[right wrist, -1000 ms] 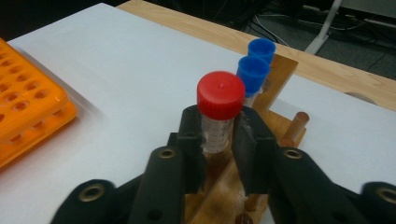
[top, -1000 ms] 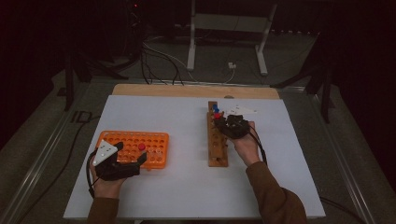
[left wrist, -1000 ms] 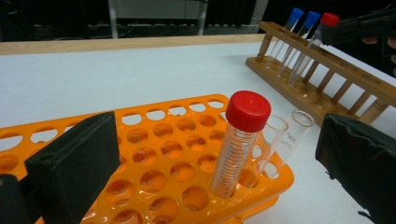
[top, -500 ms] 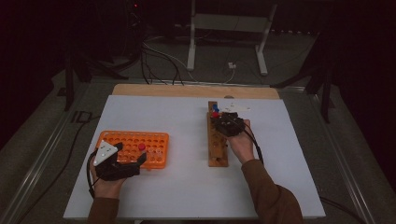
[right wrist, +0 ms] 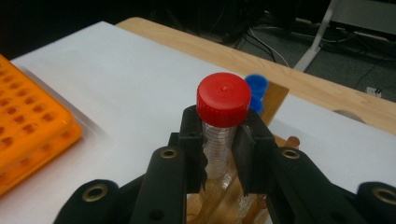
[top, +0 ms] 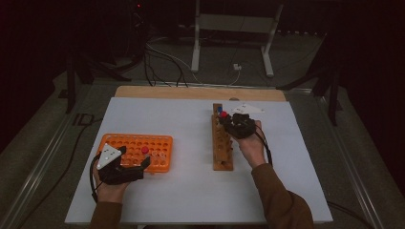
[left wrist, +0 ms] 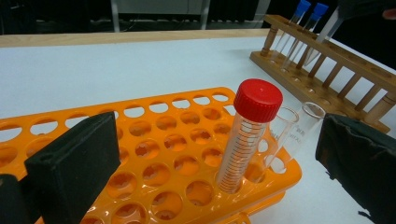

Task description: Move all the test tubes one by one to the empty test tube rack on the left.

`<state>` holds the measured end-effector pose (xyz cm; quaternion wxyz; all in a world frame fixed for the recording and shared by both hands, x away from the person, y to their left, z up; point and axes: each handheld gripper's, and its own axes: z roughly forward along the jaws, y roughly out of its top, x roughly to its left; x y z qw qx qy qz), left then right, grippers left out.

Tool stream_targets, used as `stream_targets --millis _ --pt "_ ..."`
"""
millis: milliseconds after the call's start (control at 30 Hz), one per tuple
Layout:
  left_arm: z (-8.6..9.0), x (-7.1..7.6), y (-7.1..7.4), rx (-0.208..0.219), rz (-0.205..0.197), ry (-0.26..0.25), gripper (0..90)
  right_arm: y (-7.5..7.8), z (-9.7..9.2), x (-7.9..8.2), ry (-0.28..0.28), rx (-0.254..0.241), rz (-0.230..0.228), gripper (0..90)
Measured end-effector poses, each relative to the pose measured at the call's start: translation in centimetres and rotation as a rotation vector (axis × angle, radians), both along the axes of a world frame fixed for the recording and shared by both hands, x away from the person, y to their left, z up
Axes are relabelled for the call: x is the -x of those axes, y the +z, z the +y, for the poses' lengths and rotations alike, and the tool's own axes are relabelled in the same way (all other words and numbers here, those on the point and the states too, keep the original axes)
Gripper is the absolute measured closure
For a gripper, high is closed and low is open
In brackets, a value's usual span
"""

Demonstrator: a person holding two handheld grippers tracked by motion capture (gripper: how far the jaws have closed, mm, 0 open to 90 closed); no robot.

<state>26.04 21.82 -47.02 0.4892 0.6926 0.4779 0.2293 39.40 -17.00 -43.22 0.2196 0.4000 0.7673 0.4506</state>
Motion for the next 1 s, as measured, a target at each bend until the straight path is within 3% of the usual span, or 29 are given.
stream_targets --millis 333,533,833,1000 --pt "0.1 0.1 -0.1 0.002 -0.006 0.007 0.3 3.0 -0.5 1.1 0.013 -0.013 -0.063 75.3" --pt "0.2 0.1 0.0 0.006 -0.009 0.011 0.3 4.0 -0.6 1.9 0.038 -0.014 -0.086 75.3" --pt "0.1 0.4 1.1 0.023 -0.031 -0.002 0.3 4.3 -0.1 2.8 0.101 -0.006 -0.058 75.2" --pt "-0.8 0.5 2.3 -0.004 -0.065 -0.012 0.5 4.4 0.4 3.6 0.136 0.009 -0.054 75.2"
